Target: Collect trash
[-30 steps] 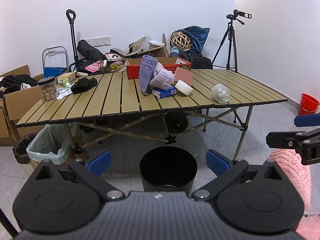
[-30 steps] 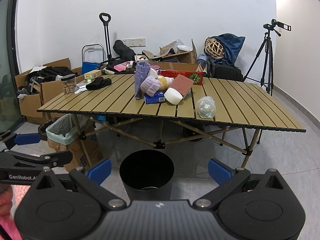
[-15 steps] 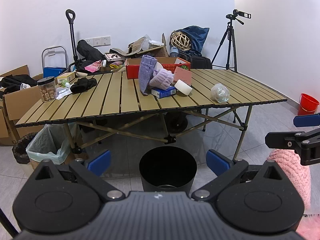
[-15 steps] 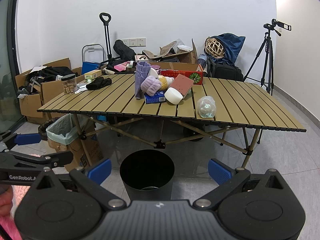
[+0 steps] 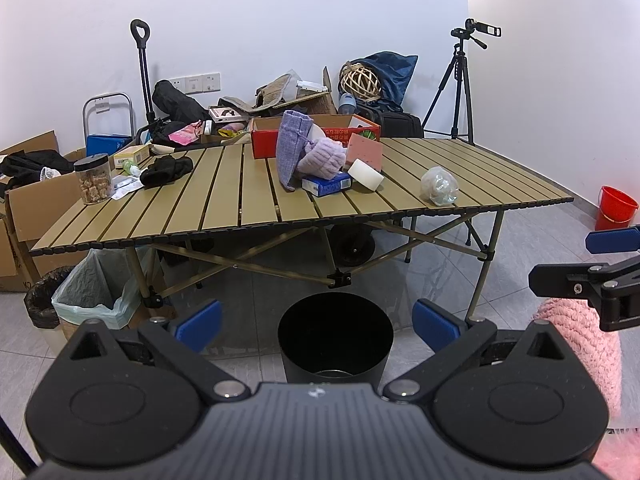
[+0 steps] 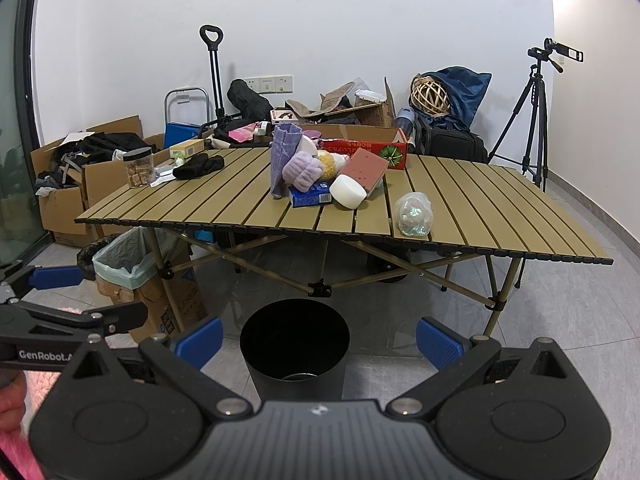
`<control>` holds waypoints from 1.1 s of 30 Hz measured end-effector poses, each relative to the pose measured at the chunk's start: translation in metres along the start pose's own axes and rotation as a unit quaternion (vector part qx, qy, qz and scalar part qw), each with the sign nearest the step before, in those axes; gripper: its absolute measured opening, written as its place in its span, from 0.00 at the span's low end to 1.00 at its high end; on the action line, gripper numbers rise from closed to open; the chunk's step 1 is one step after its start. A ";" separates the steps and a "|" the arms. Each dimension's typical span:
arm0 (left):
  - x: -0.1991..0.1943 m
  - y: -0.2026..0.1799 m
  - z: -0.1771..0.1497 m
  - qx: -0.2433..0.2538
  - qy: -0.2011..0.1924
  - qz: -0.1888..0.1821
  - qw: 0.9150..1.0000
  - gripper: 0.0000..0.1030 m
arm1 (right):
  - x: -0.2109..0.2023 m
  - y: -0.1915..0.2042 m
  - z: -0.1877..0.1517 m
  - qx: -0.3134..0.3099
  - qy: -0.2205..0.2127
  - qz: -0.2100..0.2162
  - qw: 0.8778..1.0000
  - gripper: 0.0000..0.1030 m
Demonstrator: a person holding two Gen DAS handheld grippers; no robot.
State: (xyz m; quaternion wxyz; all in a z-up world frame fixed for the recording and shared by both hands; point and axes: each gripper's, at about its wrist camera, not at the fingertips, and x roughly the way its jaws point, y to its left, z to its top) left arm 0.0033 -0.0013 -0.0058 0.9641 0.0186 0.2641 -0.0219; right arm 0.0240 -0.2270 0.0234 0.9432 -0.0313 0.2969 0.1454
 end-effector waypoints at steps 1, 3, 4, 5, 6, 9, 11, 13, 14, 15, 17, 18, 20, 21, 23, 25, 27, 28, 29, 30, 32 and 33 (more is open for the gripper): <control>0.000 0.000 0.000 0.000 0.000 0.000 1.000 1.00 | 0.000 0.000 0.000 0.000 0.000 0.000 1.000 1.00; 0.000 0.000 0.000 0.000 0.000 0.000 1.000 1.00 | 0.000 0.000 0.000 0.000 0.000 0.000 1.000 1.00; 0.000 0.000 0.000 0.000 0.000 0.000 1.000 1.00 | 0.000 0.000 0.000 0.000 0.000 0.000 1.000 1.00; 0.000 0.000 0.000 0.000 0.000 0.000 1.000 1.00 | 0.000 0.000 0.000 0.000 0.000 0.000 1.000 1.00; 0.000 0.000 -0.001 0.000 0.000 0.000 1.000 1.00 | 0.000 0.000 0.000 0.000 0.000 0.000 1.000 1.00; 0.000 0.000 -0.001 0.000 0.000 0.000 1.000 1.00 | 0.000 0.000 0.000 0.000 0.000 0.000 1.000 1.00; 0.000 0.000 0.000 0.000 0.000 0.000 1.000 1.00 | 0.000 0.000 0.000 0.000 0.000 0.000 1.000 1.00; 0.001 -0.001 -0.001 -0.001 0.001 -0.001 1.000 1.00 | 0.000 0.000 0.000 -0.001 -0.001 0.000 1.000 1.00; 0.001 -0.001 -0.001 0.000 0.001 0.000 1.000 1.00 | 0.002 -0.001 0.000 -0.002 -0.001 0.000 1.000 1.00; 0.001 -0.001 -0.001 -0.001 0.001 0.000 1.000 1.00 | 0.002 -0.001 0.000 -0.002 -0.001 0.000 1.000 1.00; 0.001 -0.001 -0.002 -0.001 0.000 0.000 1.000 1.00 | 0.002 -0.001 0.000 -0.001 -0.001 0.000 1.000 1.00; 0.001 -0.002 -0.002 -0.001 0.000 0.001 1.000 1.00 | 0.002 0.002 -0.002 -0.002 0.000 0.000 1.000 1.00; 0.002 -0.003 -0.003 -0.001 0.000 0.001 1.000 1.00 | 0.003 0.003 -0.003 -0.003 0.000 0.000 1.000 1.00; 0.001 -0.002 -0.003 -0.001 0.001 0.001 1.000 1.00 | 0.003 0.004 -0.004 -0.003 0.000 0.000 1.000 1.00; 0.002 -0.003 -0.003 -0.001 0.001 0.001 1.000 1.00 | 0.004 0.004 -0.004 -0.003 0.000 0.000 1.000 1.00; 0.003 -0.003 -0.004 -0.003 0.002 0.002 1.000 1.00 | 0.006 0.005 -0.005 -0.003 0.001 -0.001 1.000 1.00; 0.004 -0.003 -0.005 -0.004 0.002 0.004 1.000 1.00 | 0.009 0.004 -0.005 -0.003 0.002 -0.002 1.000 1.00; 0.008 -0.002 -0.004 -0.005 0.003 0.004 1.000 1.00 | 0.011 0.004 -0.005 -0.002 0.003 -0.002 1.000 1.00; 0.010 0.000 -0.003 -0.006 0.003 0.004 1.000 1.00 | 0.013 0.003 -0.004 -0.001 0.004 -0.002 1.000 1.00; 0.011 0.000 -0.002 -0.006 0.004 0.005 1.000 1.00 | 0.015 0.000 -0.002 0.000 0.005 -0.002 1.000 1.00; 0.013 0.000 0.000 -0.006 0.004 0.006 1.000 1.00 | 0.018 -0.001 -0.002 0.003 0.005 -0.001 1.000 1.00; 0.014 0.000 0.002 -0.005 0.004 0.007 1.000 1.00 | 0.021 -0.002 -0.001 0.005 0.005 -0.001 1.000 1.00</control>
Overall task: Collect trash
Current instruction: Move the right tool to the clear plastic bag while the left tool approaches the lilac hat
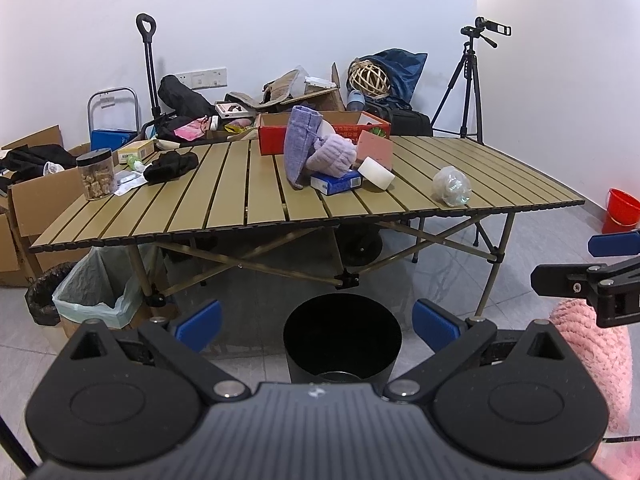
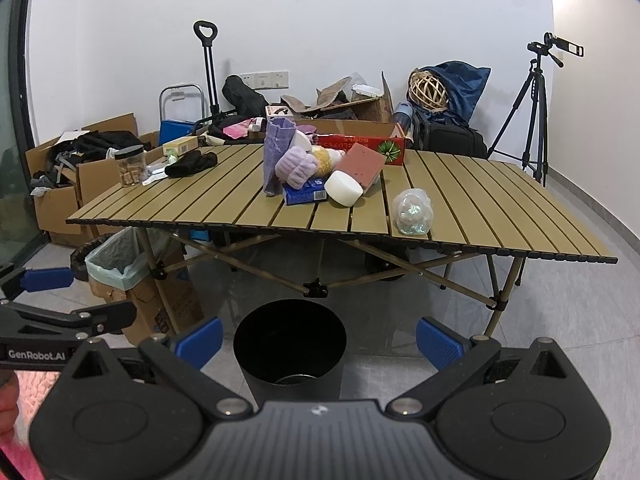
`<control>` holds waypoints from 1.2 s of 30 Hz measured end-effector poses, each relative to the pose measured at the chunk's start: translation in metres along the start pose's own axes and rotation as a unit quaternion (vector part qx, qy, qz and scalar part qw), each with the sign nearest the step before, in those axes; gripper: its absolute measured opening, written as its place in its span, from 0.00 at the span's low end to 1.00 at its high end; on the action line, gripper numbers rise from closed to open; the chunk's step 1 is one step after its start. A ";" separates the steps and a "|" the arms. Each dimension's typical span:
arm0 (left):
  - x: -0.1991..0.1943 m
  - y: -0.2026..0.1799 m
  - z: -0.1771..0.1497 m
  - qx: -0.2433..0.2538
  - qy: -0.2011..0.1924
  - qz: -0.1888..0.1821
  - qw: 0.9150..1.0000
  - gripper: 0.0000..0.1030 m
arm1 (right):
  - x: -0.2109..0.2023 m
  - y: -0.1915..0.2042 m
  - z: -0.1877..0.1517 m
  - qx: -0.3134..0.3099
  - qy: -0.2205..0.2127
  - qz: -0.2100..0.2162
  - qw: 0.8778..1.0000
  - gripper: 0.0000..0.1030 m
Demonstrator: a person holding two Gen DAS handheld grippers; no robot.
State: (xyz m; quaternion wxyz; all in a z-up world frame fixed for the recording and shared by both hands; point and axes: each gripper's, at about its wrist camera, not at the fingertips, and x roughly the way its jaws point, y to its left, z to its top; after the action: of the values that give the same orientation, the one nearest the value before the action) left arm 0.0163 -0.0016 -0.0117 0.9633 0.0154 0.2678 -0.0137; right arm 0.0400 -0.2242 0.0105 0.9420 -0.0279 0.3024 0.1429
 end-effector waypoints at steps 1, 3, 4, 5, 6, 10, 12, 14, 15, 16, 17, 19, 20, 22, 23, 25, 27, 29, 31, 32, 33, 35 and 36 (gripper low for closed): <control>0.001 -0.001 0.001 0.001 -0.001 0.001 1.000 1.00 | 0.002 -0.002 0.002 0.001 0.000 0.001 1.000 1.00; 0.003 -0.002 0.003 0.002 -0.001 0.002 1.000 1.00 | 0.004 -0.004 0.002 0.003 0.000 0.002 1.000 1.00; 0.005 -0.002 0.004 0.002 -0.001 0.003 1.000 1.00 | 0.006 -0.005 0.003 0.005 0.000 0.003 1.000 1.00; 0.006 -0.002 0.005 0.001 0.000 0.003 1.000 1.00 | 0.007 -0.006 0.004 0.006 -0.001 0.004 1.000 1.00; 0.008 -0.002 0.006 0.000 0.000 0.004 1.000 1.00 | 0.009 -0.007 0.005 0.008 -0.001 0.005 1.000 1.00; 0.013 0.000 0.010 -0.006 -0.001 0.006 1.000 1.00 | 0.016 -0.010 0.010 0.016 -0.007 0.007 1.000 1.00; 0.015 0.002 0.013 -0.008 -0.003 0.009 1.000 1.00 | 0.020 -0.013 0.012 0.021 -0.008 0.009 1.000 1.00; 0.018 0.004 0.018 -0.013 -0.005 0.011 1.000 1.00 | 0.024 -0.015 0.015 0.025 -0.011 0.009 1.000 1.00; 0.020 0.006 0.020 -0.017 -0.005 0.013 1.000 1.00 | 0.027 -0.016 0.017 0.028 -0.013 0.010 0.999 1.00; 0.022 0.007 0.023 -0.019 -0.006 0.015 1.000 1.00 | 0.029 -0.017 0.019 0.030 -0.016 0.010 0.999 1.00; 0.024 0.007 0.025 -0.021 -0.007 0.017 1.000 1.00 | 0.031 -0.018 0.020 0.033 -0.019 0.011 0.999 1.00; 0.028 0.008 0.029 -0.025 -0.008 0.021 0.999 1.00 | 0.036 -0.022 0.024 0.038 -0.025 0.012 0.999 1.00; 0.030 0.009 0.030 -0.026 -0.008 0.023 0.999 1.00 | 0.039 -0.024 0.026 0.041 -0.027 0.012 0.999 1.00; 0.035 0.009 0.034 -0.029 -0.010 0.027 0.999 1.00 | 0.045 -0.027 0.030 0.045 -0.033 0.012 0.998 1.00; 0.037 0.009 0.036 -0.031 -0.010 0.030 0.999 1.00 | 0.048 -0.028 0.032 0.048 -0.036 0.012 0.998 1.00; 0.042 0.011 0.041 -0.036 -0.013 0.034 0.999 1.00 | 0.054 -0.032 0.036 0.054 -0.043 0.013 0.998 1.00; 0.045 0.013 0.044 -0.040 -0.015 0.038 0.998 1.00 | 0.060 -0.035 0.041 0.060 -0.050 0.014 0.997 1.00; 0.051 0.015 0.047 -0.045 -0.017 0.042 0.998 1.00 | 0.068 -0.038 0.046 0.064 -0.055 0.013 0.996 1.00; 0.057 0.017 0.051 -0.050 -0.017 0.043 0.998 1.00 | 0.076 -0.041 0.052 0.068 -0.061 0.012 0.996 1.00; 0.061 0.018 0.052 -0.054 -0.017 0.044 0.997 1.00 | 0.080 -0.042 0.054 0.070 -0.063 0.011 0.995 1.00; 0.064 0.019 0.054 -0.056 -0.017 0.044 0.997 1.00 | 0.085 -0.044 0.056 0.073 -0.066 0.010 0.995 1.00; 0.072 0.019 0.057 -0.059 -0.017 0.045 0.997 1.00 | 0.092 -0.046 0.059 0.078 -0.071 0.010 0.994 1.00; 0.076 0.019 0.059 -0.061 -0.018 0.046 0.997 1.00 | 0.097 -0.046 0.060 0.080 -0.074 0.008 0.994 1.00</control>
State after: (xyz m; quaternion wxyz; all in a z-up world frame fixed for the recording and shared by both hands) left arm 0.1126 0.0136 -0.0004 0.9666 -0.0313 0.2500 0.0469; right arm 0.1619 -0.2359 0.0019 0.9597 0.0607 0.2427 0.1278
